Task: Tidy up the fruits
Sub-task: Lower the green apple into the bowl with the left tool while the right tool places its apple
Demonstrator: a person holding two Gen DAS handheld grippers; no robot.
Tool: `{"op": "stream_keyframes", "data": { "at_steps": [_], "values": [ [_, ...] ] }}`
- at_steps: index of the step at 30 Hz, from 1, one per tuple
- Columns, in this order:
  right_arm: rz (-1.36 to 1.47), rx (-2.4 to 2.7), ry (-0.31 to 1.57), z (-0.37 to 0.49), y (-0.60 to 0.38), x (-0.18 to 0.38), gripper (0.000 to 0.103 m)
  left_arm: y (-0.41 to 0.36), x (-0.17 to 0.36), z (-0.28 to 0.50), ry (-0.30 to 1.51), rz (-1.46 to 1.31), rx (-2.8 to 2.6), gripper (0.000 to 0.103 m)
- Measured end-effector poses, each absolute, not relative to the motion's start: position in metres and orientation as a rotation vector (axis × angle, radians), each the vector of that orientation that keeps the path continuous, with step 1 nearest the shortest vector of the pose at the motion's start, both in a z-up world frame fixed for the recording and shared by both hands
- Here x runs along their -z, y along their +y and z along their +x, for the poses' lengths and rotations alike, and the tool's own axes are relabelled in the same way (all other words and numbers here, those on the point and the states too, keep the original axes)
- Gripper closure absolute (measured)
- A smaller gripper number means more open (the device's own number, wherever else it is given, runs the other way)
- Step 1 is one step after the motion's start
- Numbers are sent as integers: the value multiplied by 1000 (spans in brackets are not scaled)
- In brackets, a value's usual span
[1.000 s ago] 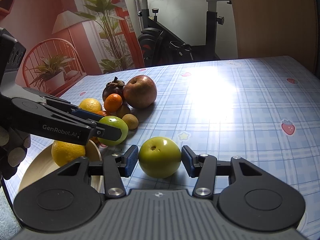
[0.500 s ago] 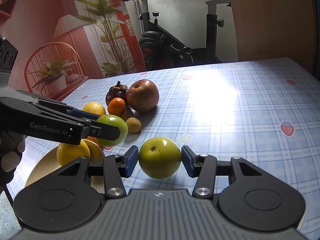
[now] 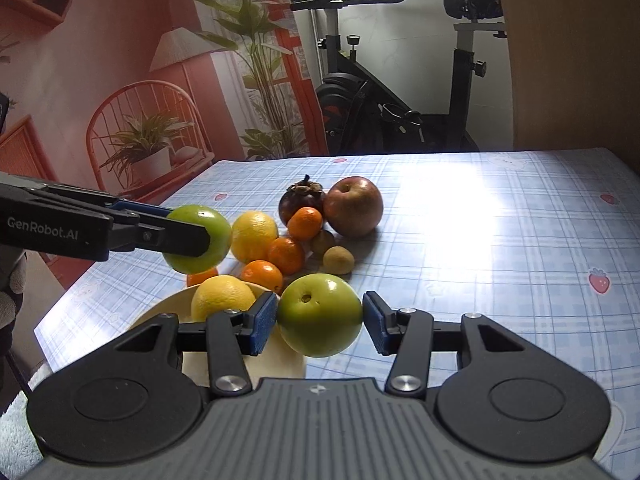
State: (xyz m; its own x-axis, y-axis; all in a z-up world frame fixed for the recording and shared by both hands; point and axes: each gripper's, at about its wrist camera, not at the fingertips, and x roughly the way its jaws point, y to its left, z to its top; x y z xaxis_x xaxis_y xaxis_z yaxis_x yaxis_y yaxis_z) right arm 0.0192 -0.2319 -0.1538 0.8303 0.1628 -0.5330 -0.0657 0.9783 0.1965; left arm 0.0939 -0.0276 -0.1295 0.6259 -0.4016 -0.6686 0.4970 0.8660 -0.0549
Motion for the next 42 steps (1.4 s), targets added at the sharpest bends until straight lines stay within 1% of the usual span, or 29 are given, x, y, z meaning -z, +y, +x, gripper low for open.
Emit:
{"op": "stream_keyframes", "data": {
  "at_steps": [4, 11, 17, 22, 42],
  "values": [
    [139, -160, 603, 20, -210, 156, 53, -5, 133, 80, 728, 134, 485, 57],
    [91, -188, 647, 30, -191, 170, 53, 16, 160, 77, 782, 146, 447, 57],
    [37, -185, 687, 39, -186, 182, 53, 17, 177, 83, 827, 168, 447, 57],
    [40, -189, 683, 44, -189, 189, 53, 12, 188, 88, 845, 179, 467, 57],
    [8, -193, 669, 58, -191, 190, 52, 11, 191, 99, 853, 174, 460, 56]
  ]
}}
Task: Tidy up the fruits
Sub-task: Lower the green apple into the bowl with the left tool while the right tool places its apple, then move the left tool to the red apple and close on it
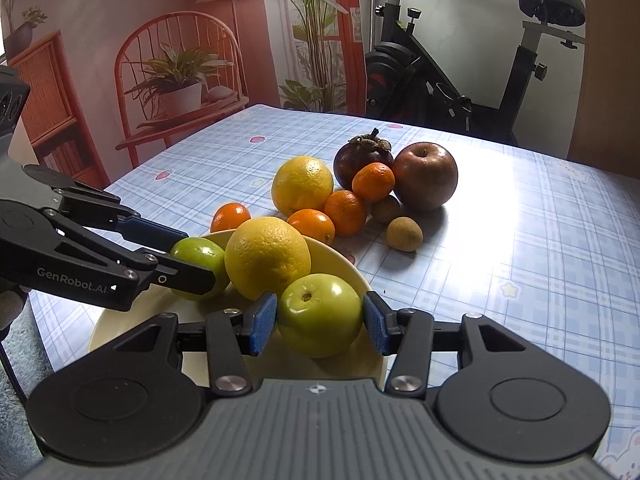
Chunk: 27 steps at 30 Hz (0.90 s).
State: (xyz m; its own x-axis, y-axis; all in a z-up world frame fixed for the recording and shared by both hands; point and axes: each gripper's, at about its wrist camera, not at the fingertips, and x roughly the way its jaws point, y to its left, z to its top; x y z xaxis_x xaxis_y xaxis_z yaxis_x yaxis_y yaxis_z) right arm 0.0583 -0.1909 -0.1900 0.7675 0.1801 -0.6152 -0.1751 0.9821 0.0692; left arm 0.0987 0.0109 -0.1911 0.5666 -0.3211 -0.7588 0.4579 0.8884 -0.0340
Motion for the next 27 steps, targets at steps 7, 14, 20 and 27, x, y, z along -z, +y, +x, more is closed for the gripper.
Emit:
{"op": "stream_keyframes", "data": {
  "at_steps": [7, 14, 20, 27],
  "values": [
    [28, -182, 645, 54, -194, 181, 49, 23, 175, 96, 812, 122, 445, 56],
    [38, -168, 615, 50, -203, 167, 49, 34, 162, 103, 776, 59, 407, 56],
    [43, -138, 596, 59, -224, 155, 52, 44, 147, 122, 754, 1, 374, 58],
    [66, -127, 603, 89, -246, 150, 67, 38, 130, 152, 744, -15, 359, 67]
  ]
}}
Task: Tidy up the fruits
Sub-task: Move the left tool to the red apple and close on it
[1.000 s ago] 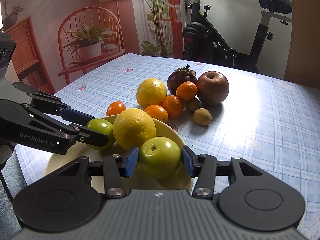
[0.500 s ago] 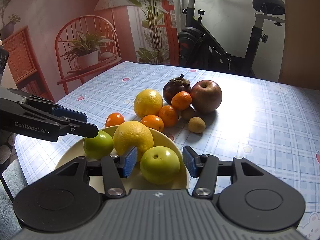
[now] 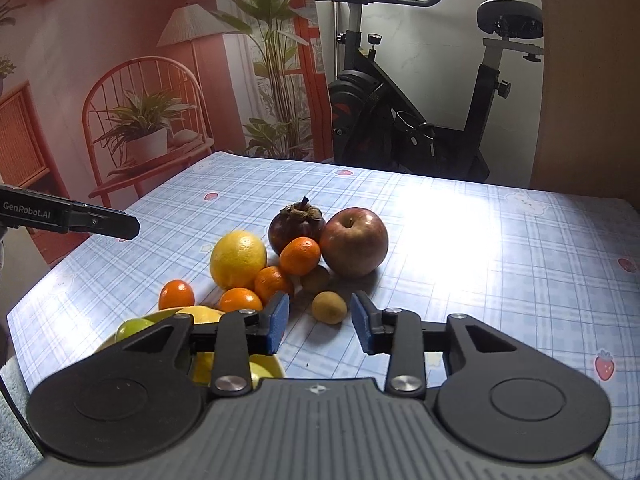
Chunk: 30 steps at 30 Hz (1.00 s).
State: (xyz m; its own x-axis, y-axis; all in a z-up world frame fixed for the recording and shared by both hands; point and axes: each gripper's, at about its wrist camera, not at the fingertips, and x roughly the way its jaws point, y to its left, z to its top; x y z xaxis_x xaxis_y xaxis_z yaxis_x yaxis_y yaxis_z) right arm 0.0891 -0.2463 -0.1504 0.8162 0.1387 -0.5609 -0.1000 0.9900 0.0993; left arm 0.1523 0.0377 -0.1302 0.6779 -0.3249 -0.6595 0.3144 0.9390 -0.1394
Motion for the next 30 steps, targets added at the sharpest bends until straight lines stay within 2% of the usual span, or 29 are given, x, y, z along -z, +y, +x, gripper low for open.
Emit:
{"op": "stream_keyframes", "data": {
  "at_steps": [16, 30],
  "values": [
    [67, -150, 642, 137, -253, 160, 67, 36, 159, 195, 837, -56, 371, 64],
    [48, -88, 635, 153, -272, 158, 67, -9, 135, 227, 795, -11, 457, 65]
  ]
}}
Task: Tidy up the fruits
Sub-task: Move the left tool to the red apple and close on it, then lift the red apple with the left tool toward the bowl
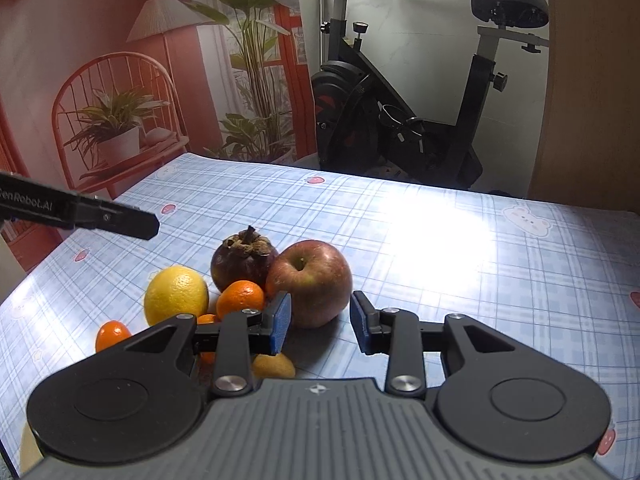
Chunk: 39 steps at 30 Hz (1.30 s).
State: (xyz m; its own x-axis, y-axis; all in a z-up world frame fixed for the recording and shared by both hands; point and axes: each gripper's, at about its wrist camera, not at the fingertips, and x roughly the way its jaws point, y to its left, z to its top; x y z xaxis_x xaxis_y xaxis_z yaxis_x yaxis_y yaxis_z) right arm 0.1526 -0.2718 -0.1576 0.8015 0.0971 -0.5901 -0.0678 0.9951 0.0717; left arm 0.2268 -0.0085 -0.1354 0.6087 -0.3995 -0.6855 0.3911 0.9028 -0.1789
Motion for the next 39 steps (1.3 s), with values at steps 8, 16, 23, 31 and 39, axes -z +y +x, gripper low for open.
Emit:
{"op": "stream_keyframes", "data": {
  "at_steps": [8, 16, 23, 31, 39],
  "values": [
    [4, -126, 661, 162, -278, 166, 64, -63, 151, 267, 858, 0, 549, 65],
    [-50, -182, 689, 174, -267, 181, 53, -81, 176, 295, 938, 12, 577, 65],
    [-65, -210, 694, 184, -265, 190, 47, -76, 188, 308, 978, -43, 635, 63],
    [-65, -239, 687, 193, -266, 196, 43, -73, 192, 315, 977, -46, 657, 62],
    [-72, -259, 686, 195, -267, 196, 45, -78, 190, 309, 975, -40, 664, 59]
  ]
}}
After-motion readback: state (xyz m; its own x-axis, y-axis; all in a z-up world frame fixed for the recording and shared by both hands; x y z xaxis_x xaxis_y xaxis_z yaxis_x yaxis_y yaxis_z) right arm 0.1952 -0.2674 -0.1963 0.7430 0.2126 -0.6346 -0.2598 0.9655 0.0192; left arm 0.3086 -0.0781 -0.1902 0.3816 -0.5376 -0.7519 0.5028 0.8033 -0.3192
